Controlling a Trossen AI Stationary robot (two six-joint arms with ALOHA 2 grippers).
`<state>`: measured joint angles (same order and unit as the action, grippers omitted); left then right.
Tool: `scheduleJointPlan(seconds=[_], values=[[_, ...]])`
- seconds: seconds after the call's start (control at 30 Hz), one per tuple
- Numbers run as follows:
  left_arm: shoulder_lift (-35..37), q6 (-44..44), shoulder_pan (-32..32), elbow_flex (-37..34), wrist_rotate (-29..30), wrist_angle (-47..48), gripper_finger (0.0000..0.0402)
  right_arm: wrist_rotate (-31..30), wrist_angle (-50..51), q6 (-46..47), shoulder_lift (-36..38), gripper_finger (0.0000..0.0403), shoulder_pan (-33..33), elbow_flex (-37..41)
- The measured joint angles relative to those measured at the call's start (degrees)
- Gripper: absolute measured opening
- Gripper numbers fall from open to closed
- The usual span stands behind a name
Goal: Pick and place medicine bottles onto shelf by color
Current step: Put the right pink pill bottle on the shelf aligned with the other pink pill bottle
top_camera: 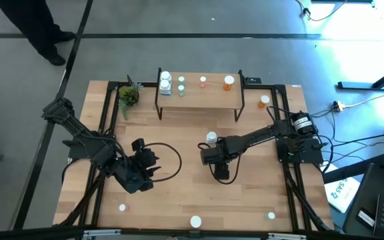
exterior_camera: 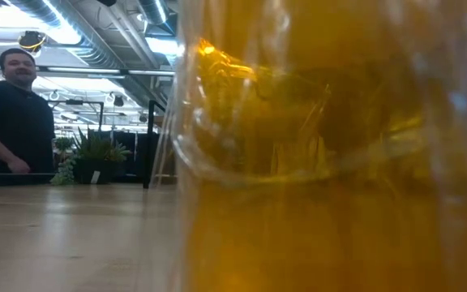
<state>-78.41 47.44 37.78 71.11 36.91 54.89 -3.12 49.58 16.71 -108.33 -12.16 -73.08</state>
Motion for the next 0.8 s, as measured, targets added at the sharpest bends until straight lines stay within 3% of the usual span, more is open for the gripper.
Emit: scheduleJointPlan(seconds=[0.8], values=[[0.0, 0.0, 0.0, 0.0, 0.0, 0.0, 0.015, -1.8, 3.3, 0.4, 1.0, 0.022, 0.0, -0.1]])
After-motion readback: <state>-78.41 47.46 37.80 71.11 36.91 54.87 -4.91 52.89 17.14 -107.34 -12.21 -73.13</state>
